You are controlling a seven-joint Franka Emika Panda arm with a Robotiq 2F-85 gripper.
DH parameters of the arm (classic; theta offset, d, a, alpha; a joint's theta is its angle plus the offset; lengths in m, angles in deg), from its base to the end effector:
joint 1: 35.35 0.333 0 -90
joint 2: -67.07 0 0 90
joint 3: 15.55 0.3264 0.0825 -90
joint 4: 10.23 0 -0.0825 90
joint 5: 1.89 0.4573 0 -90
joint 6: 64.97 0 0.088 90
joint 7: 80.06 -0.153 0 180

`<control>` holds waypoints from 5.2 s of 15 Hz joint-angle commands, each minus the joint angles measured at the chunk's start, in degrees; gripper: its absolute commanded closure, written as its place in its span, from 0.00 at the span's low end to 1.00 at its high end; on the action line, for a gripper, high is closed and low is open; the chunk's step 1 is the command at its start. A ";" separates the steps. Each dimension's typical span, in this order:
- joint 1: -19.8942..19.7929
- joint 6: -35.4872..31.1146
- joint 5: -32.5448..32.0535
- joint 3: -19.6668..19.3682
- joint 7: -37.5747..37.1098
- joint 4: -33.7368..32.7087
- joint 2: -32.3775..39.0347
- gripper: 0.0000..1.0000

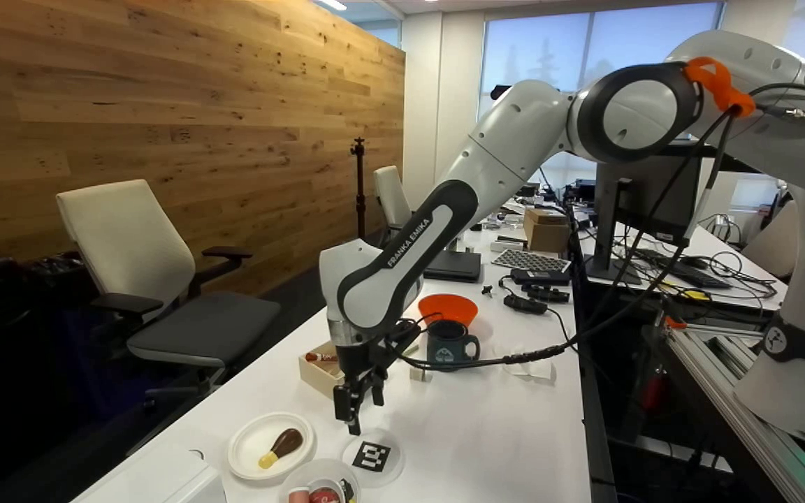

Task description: Put the white lid on top of the clear container on the left.

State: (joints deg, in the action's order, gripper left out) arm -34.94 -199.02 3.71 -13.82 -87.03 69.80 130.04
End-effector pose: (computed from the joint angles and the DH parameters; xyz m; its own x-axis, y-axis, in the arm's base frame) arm 0.7322 0.0310 -0.0720 0.9721 -0.1634 -0.1684 -0.1764 -0.9821 -0.0655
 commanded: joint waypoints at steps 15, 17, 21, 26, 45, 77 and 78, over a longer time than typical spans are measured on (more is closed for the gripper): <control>0.00 1.57 0.22 -0.31 0.14 -1.92 3.35 0.00; 1.74 1.50 0.78 -0.01 -2.54 -1.03 2.44 0.00; 3.94 0.37 1.40 0.68 -5.99 -0.33 1.17 0.25; 4.49 -0.33 1.10 0.65 -6.26 0.22 0.37 0.18; 2.66 -0.51 1.28 -0.18 -6.12 -1.97 3.85 0.69; 12.89 -11.58 -2.50 -6.17 -12.18 24.05 -18.84 1.00; 13.66 -11.38 -2.85 -6.16 -12.43 24.81 -19.51 1.00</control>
State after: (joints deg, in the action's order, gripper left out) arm -23.17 -208.86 2.99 -19.84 -97.32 88.14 115.45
